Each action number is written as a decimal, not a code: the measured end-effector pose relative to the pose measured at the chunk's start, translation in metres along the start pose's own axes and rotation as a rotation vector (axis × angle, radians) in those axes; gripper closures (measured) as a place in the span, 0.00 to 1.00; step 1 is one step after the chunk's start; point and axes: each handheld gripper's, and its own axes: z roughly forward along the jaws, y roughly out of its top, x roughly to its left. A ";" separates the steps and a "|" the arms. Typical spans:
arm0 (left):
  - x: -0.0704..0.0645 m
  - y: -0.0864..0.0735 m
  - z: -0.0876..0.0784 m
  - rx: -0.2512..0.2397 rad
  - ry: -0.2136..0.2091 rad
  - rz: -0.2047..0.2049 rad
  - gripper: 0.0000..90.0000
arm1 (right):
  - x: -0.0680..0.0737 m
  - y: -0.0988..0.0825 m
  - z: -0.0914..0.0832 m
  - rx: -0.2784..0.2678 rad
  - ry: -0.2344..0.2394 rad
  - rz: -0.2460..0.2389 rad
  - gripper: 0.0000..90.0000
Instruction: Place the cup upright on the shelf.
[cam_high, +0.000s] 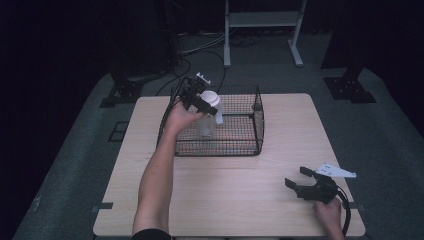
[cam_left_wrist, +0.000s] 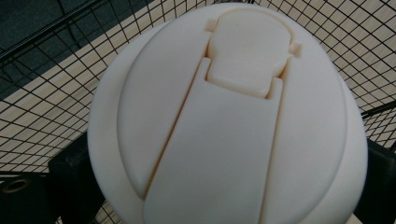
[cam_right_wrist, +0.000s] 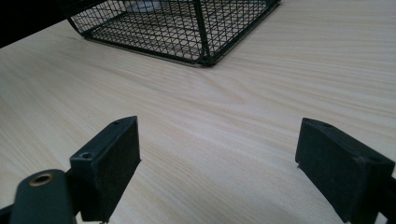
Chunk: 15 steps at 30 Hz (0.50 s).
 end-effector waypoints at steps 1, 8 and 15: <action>0.001 -0.001 0.003 0.002 -0.005 -0.008 0.06 | 0.000 0.000 0.000 0.004 -0.001 -0.003 0.14; 0.001 -0.011 0.010 -0.002 -0.022 -0.010 0.06 | 0.001 0.000 0.000 0.005 0.000 -0.004 0.14; 0.004 -0.023 0.007 -0.034 -0.033 -0.017 0.06 | 0.001 0.000 0.000 0.007 0.001 -0.008 0.14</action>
